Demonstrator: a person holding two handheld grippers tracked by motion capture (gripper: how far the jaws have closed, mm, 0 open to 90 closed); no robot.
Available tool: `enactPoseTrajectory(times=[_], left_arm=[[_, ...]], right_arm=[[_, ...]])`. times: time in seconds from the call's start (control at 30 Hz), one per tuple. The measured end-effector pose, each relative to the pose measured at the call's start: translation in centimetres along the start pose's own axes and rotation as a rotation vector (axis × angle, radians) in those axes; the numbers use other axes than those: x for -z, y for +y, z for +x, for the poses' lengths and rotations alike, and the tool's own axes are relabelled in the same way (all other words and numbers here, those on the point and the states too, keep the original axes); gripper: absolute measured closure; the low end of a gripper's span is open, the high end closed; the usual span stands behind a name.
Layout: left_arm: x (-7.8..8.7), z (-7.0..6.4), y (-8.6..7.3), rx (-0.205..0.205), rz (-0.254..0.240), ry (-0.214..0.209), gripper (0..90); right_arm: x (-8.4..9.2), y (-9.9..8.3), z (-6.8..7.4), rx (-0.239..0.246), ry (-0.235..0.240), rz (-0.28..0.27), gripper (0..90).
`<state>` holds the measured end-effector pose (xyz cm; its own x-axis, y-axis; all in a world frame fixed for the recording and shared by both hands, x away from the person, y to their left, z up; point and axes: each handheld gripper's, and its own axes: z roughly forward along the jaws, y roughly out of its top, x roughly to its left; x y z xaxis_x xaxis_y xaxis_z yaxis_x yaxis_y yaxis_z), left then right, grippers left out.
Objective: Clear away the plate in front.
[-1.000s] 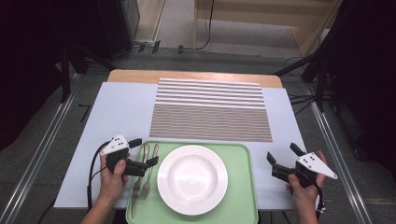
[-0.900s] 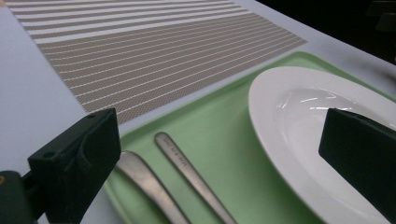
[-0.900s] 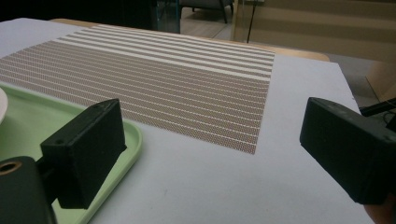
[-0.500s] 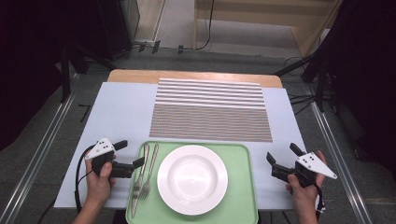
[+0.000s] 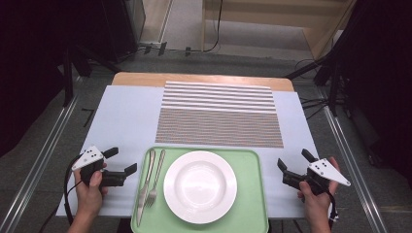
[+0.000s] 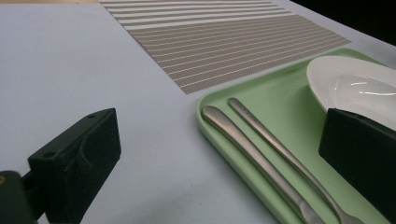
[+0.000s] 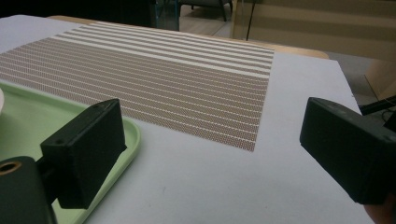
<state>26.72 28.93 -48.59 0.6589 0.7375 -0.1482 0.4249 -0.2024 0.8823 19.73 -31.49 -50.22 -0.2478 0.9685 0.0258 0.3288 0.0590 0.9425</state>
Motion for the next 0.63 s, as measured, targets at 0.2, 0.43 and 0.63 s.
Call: enactPoseTrajectory(times=[0.2, 0.43, 0.63], left_arm=[[1.0, 0.7, -0.3, 0.002, -0.011, 0.020, 0.0], [2.1, 1.3, -0.6, 0.002, -0.018, 0.049, 0.0], [2.4, 1.5, -0.8, -0.001, -0.020, 0.063, 0.0]], right_arm=[[0.0, 0.0, -0.1, 0.001, -0.002, 0.000, 5.4], [0.0, -0.1, -0.1, -0.006, -0.006, 0.006, 5.4], [-0.2, -0.2, -0.2, -0.002, -0.008, 0.011, 5.4]])
